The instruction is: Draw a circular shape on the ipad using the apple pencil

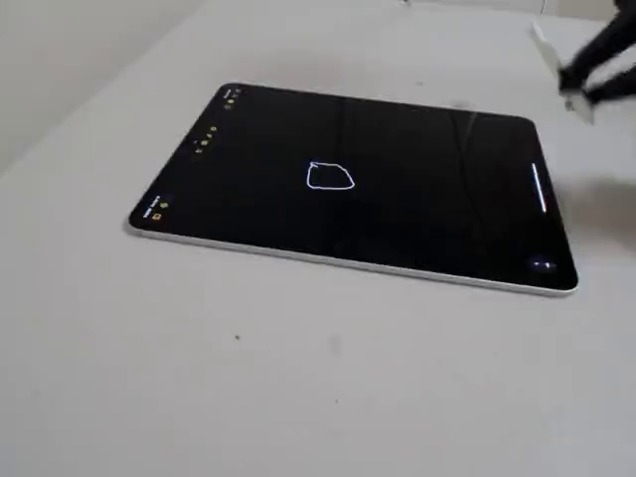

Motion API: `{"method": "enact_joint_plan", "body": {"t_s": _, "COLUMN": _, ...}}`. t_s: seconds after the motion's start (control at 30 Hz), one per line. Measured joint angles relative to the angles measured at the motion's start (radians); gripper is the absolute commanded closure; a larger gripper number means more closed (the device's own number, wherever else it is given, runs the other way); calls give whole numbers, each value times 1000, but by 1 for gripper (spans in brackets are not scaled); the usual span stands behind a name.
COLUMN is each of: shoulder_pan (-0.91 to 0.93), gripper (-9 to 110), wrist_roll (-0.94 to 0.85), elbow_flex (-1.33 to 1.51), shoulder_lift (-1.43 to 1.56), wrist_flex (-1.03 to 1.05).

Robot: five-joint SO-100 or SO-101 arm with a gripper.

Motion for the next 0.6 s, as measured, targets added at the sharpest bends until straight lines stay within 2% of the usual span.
{"method": "enact_joint_plan", "body": {"t_s": 0.6, "shoulder_pan": 18, "gripper": 101, "wrist_roll": 0, "elbow_flex": 60, "shoulder_lift": 2, "wrist_flex": 17}}
